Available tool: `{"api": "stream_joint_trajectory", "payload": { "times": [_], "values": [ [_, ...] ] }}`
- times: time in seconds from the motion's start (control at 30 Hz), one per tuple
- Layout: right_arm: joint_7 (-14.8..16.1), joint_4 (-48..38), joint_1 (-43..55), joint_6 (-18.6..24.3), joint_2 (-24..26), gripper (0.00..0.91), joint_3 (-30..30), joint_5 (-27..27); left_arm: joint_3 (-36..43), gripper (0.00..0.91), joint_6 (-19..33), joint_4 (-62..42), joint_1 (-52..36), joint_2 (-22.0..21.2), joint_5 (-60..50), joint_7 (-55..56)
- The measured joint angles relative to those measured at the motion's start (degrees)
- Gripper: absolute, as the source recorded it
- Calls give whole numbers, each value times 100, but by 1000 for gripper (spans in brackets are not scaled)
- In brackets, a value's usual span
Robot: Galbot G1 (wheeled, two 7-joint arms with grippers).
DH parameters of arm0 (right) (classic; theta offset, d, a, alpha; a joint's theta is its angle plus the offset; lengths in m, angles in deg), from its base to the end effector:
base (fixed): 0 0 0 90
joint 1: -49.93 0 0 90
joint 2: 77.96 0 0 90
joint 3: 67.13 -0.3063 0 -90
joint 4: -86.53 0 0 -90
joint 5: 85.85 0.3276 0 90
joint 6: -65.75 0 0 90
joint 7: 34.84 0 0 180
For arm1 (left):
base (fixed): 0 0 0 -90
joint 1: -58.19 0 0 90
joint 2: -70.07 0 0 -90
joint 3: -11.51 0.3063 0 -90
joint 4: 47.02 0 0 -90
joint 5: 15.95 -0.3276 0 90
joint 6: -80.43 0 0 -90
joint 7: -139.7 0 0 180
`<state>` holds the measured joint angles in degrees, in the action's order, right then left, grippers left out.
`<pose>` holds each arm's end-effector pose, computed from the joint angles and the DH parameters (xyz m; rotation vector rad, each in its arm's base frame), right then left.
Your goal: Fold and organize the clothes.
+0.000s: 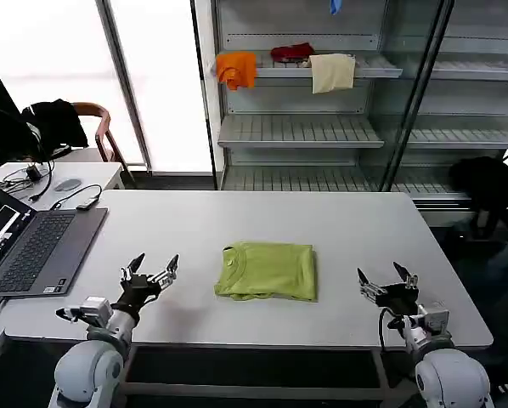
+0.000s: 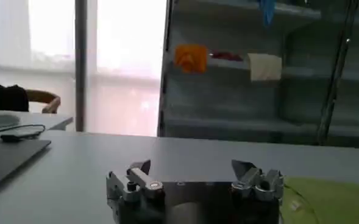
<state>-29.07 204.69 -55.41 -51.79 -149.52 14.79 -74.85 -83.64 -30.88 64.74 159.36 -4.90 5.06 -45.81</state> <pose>0.2411 -0.0865 -0.2020 0.1078 -2.8877 0.2129 0.2641 0.0743 -0.2269 -0.2022 -2.9579 0.1350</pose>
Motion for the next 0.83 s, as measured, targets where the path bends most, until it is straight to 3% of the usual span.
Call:
{"api": "stream_joint_trajectory", "payload": {
  "times": [0.83],
  "values": [
    [362, -66, -23, 150, 131, 907, -70, -143, -38, 907, 247, 55, 277, -111, -96, 46]
  ]
}}
